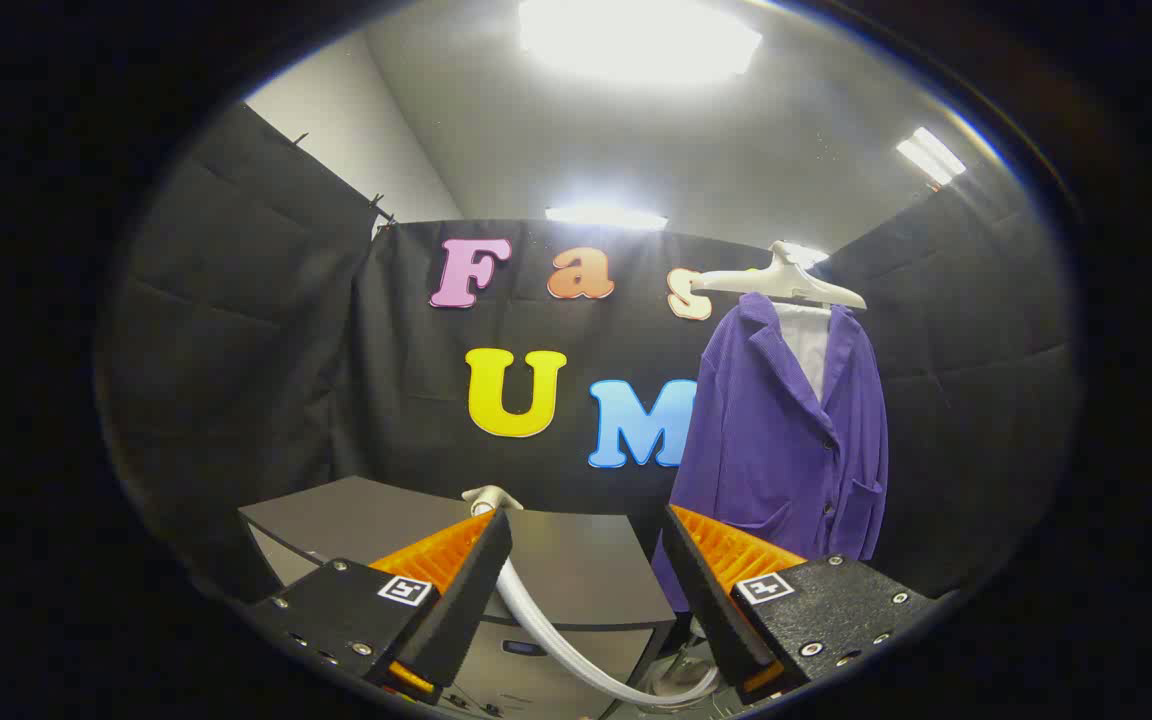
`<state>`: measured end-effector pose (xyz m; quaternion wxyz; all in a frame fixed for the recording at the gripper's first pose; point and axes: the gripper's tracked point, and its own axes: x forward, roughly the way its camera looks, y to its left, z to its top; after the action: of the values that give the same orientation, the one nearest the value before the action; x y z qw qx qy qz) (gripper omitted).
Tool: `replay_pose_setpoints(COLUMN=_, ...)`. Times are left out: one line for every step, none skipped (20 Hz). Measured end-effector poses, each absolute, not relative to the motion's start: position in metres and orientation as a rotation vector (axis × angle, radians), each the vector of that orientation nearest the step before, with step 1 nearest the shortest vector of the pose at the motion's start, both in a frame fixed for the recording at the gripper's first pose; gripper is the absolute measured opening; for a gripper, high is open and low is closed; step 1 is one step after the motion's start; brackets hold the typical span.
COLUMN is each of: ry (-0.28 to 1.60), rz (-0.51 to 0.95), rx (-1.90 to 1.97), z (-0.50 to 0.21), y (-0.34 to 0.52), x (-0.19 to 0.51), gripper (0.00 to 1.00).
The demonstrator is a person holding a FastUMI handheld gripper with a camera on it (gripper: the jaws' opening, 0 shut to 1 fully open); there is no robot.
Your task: Iron the clothes twice with a garment steamer, once on the left side and once on the right side.
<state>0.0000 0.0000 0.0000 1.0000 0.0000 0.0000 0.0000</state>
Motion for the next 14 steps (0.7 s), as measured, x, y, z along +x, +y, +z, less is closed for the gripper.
replay_pose_setpoints(ry=0.002, rz=-0.003, rx=0.007, z=0.0, y=-0.002, x=0.001, gripper=0.94)
replay_pose_setpoints(ry=0.004, rz=0.0, rx=0.01, z=0.0, y=-0.004, x=0.001, gripper=0.94)
replay_pose_setpoints(ry=0.002, rz=-0.001, rx=0.006, z=0.001, y=-0.007, x=0.002, gripper=0.94)
replay_pose_setpoints(ry=-0.002, rz=-0.009, rx=-0.003, z=0.003, y=-0.013, x=0.003, gripper=0.94)
replay_pose_setpoints(ry=-0.006, rz=-0.023, rx=-0.006, z=0.005, y=-0.02, x=0.004, gripper=0.94)
replay_pose_setpoints(ry=-0.007, rz=-0.029, rx=-0.001, z=0.006, y=-0.023, x=0.004, gripper=0.94)
replay_pose_setpoints(ry=-0.003, rz=-0.022, rx=0.012, z=0.007, y=-0.025, x=0.003, gripper=0.94)
replay_pose_setpoints(ry=0.0, rz=-0.01, rx=0.021, z=0.007, y=-0.024, x=0.001, gripper=0.94)
replay_pose_setpoints(ry=0.004, rz=-0.004, rx=0.021, z=0.007, y=-0.025, x=-0.001, gripper=0.94)
replay_pose_setpoints(ry=0.008, rz=-0.006, rx=0.016, z=0.007, y=-0.031, x=-0.003, gripper=0.94)
replay_pose_setpoints(ry=0.014, rz=-0.005, rx=0.014, z=0.006, y=-0.034, x=-0.005, gripper=0.94)
replay_pose_setpoints(ry=0.023, rz=0.008, rx=0.015, z=0.004, y=-0.033, x=-0.009, gripper=0.94)
replay_pose_setpoints(ry=0.028, rz=0.03, rx=0.016, z=0.005, y=-0.031, x=-0.013, gripper=0.94)
replay_pose_setpoints(ry=0.03, rz=0.053, rx=0.014, z=0.005, y=-0.029, x=-0.018, gripper=0.94)
